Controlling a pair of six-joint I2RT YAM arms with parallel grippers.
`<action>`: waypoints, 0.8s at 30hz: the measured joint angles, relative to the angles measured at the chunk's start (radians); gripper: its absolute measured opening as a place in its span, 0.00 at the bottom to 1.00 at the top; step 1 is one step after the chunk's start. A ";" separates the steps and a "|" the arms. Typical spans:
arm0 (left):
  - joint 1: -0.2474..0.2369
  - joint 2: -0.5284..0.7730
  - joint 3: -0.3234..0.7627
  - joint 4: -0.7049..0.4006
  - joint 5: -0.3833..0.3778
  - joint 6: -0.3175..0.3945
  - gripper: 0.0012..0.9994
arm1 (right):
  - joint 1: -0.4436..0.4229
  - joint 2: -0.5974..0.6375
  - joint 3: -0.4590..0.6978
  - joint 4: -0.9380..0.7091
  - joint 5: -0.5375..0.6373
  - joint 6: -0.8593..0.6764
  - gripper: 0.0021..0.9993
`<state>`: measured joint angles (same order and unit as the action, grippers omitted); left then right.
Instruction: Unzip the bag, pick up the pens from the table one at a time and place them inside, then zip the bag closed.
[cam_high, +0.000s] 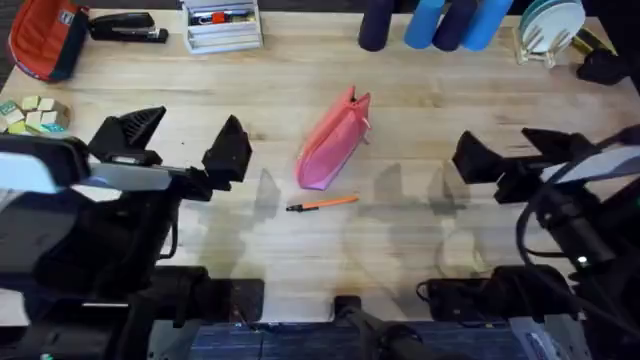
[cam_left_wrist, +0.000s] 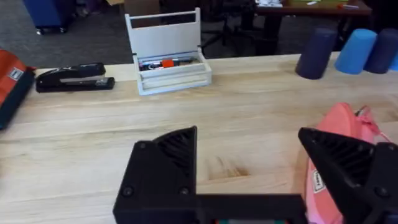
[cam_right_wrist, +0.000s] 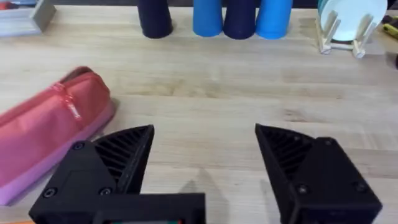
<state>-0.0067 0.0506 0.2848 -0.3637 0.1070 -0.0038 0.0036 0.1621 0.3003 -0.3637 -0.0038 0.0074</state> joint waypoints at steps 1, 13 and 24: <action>0.000 0.021 0.027 -0.015 0.006 0.000 0.99 | 0.000 0.021 0.028 -0.014 -0.003 0.000 1.00; 0.000 0.402 0.328 -0.113 0.115 0.000 0.99 | 0.000 0.297 0.313 -0.164 -0.074 0.000 1.00; 0.000 0.672 0.588 -0.309 0.258 0.066 0.99 | 0.000 0.509 0.505 -0.245 -0.137 0.011 1.00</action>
<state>-0.0071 0.7226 0.8724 -0.6723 0.3647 0.0625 0.0036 0.6707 0.8056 -0.6086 -0.1412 0.0189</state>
